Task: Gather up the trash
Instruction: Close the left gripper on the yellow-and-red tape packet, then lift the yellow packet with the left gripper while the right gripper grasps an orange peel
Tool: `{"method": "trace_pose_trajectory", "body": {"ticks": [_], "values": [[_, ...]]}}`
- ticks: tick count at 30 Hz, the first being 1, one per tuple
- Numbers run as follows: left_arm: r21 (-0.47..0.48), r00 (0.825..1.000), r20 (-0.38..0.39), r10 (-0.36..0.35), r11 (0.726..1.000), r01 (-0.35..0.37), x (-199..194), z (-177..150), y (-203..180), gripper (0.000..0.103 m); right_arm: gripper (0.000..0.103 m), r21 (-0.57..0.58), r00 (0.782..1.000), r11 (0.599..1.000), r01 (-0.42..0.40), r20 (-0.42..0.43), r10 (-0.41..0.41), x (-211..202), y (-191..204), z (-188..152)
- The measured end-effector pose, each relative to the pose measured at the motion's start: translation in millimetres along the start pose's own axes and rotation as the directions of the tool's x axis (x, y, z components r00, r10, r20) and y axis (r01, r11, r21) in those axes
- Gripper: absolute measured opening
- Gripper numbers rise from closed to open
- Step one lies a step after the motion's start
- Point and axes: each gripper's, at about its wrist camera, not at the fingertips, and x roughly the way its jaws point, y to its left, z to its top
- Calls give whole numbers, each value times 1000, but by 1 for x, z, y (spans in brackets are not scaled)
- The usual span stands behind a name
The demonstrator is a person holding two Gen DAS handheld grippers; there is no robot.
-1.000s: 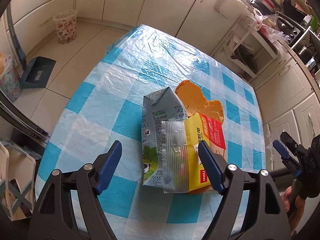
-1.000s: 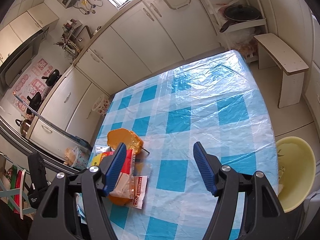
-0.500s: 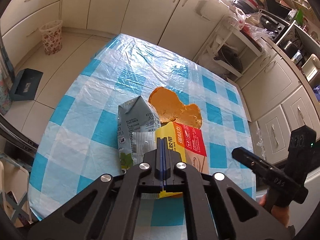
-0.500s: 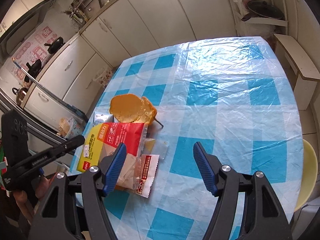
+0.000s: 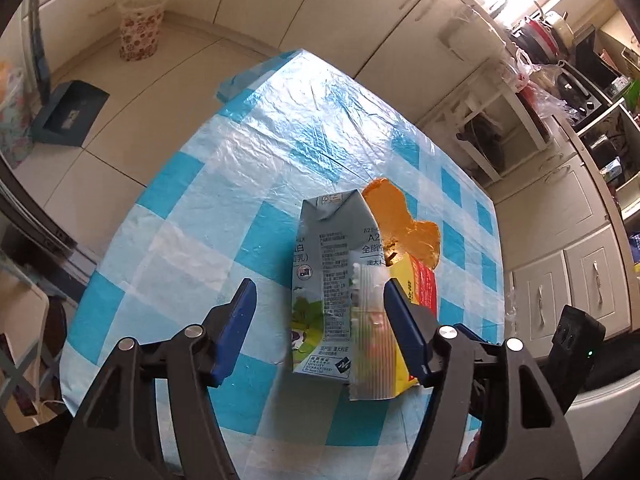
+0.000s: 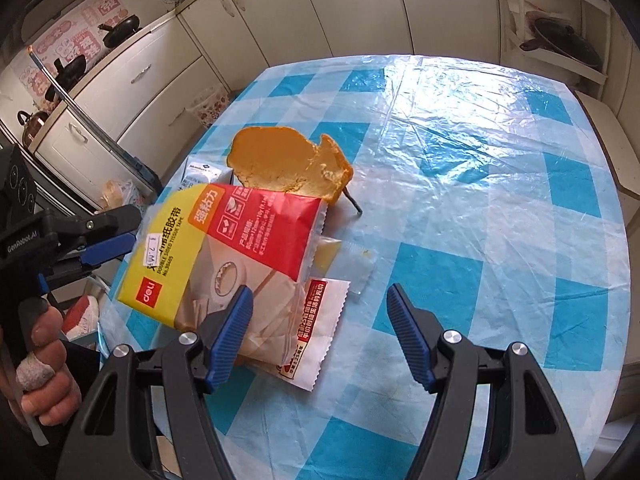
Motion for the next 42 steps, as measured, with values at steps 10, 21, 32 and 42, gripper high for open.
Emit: {"method": "trace_pose_trajectory", "body": {"ticks": [10,21,32,42], "values": [[57,998,36,-57,997,55,-1,-8,-19,56,70,-24,1000,1000,16,10,-15,3,6,0],[40,994,2,-105,994,105,0,-2,-17,47,72,-29,1000,1000,10,10,-10,7,7,1],[140,993,34,-115,984,109,-11,-10,-34,25,73,-40,1000,999,6,9,-6,10,13,0],[182,992,58,-111,978,99,-30,-8,-34,1,73,11,997,998,-56,44,55,-6,1,12]]}}
